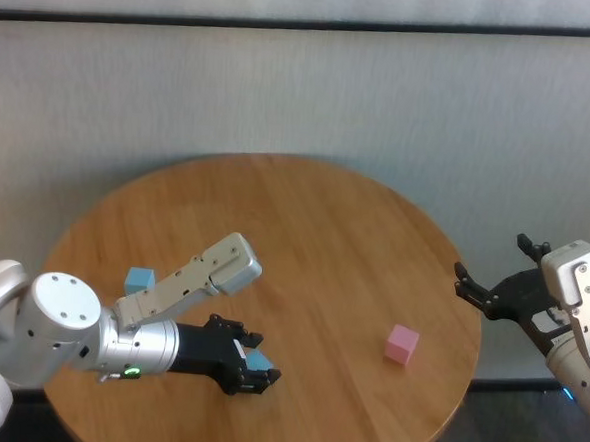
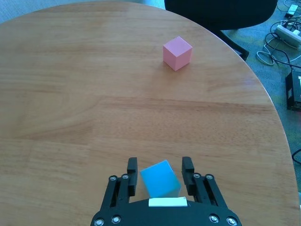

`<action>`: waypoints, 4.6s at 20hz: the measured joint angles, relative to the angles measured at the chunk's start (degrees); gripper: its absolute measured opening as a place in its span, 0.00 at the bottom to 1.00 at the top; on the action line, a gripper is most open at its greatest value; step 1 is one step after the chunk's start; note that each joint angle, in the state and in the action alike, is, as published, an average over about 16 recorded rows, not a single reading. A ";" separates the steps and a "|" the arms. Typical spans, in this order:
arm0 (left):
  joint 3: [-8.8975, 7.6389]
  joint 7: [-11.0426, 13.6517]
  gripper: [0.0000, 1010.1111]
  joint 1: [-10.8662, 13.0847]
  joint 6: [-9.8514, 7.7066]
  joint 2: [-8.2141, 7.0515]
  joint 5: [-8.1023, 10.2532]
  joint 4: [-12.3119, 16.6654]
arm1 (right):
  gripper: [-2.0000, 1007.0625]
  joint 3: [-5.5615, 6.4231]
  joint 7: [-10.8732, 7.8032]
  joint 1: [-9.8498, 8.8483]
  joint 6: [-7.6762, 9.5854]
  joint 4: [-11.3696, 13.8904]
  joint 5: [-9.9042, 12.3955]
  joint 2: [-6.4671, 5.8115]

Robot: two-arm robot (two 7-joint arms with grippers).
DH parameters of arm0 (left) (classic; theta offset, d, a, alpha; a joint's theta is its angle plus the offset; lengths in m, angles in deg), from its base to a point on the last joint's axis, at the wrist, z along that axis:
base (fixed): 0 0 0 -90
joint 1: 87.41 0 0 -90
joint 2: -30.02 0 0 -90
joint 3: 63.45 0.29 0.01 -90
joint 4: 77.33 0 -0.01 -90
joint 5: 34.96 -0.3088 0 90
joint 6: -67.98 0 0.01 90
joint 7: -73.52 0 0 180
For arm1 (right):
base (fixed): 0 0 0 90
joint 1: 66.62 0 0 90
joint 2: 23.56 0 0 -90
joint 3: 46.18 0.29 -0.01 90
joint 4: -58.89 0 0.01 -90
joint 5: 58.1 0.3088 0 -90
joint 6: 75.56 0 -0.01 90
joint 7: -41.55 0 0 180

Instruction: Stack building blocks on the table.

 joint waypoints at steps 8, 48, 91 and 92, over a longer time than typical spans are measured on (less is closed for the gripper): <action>-0.08 -0.03 0.82 0.08 0.00 -0.04 -0.05 0.10 | 1.00 0.00 0.00 0.00 0.00 0.00 0.00 0.00; -23.65 -36.01 0.99 19.82 4.43 1.83 0.71 18.43 | 1.00 -0.27 -2.25 -0.21 0.60 1.13 0.46 -0.27; -22.86 -35.61 0.99 19.13 3.87 1.60 0.86 17.95 | 1.00 -2.49 -32.34 5.13 13.93 -4.87 6.72 -0.52; -22.85 -35.61 0.99 19.13 3.87 1.60 0.86 17.94 | 1.00 -2.57 -32.57 5.31 13.88 -5.21 6.41 -0.42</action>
